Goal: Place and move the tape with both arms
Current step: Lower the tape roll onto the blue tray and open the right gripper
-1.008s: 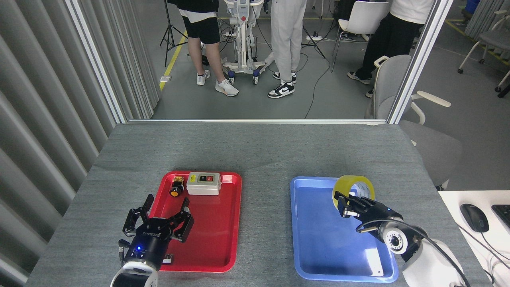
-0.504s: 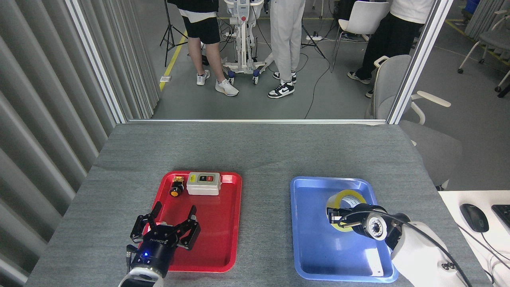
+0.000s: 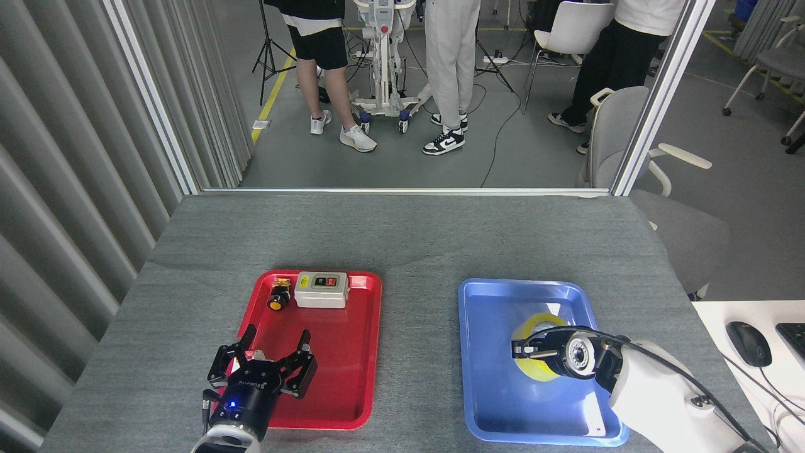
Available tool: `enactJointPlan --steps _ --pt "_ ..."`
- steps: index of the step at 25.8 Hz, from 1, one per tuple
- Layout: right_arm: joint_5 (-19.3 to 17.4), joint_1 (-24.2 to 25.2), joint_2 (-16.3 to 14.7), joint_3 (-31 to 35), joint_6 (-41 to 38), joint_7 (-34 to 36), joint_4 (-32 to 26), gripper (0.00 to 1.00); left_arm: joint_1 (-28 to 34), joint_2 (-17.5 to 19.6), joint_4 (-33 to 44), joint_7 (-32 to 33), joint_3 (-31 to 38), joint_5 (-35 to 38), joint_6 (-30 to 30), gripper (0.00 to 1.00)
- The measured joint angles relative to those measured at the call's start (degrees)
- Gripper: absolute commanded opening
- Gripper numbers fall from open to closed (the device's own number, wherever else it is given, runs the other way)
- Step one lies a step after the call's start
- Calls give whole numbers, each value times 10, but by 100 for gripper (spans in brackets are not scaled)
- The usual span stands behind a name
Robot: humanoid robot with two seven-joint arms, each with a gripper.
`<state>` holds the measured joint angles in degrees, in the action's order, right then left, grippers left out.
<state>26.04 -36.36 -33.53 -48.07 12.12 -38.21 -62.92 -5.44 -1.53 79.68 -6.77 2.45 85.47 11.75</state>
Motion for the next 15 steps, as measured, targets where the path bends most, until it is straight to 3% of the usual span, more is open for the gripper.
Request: enactJointPlan --steps 6,9,11,13,15 --pt "1 -7 0 -31 25 15 0 22 -2 2 1 1 0 1 0 100" --pt "1 -7 0 -34 27 17 0 34 -2 5 2 2 0 1 0 100" --pt "1 -7 0 -35 29 18 0 53 -2 7 2 2 0 1 0 100" --pt "1 -7 0 -36 30 19 0 80 -3 8 2 2 0 1 1 100" --pt "2 -7 0 -34 31 19 0 97 -4 9 2 2 1 1 1 100"
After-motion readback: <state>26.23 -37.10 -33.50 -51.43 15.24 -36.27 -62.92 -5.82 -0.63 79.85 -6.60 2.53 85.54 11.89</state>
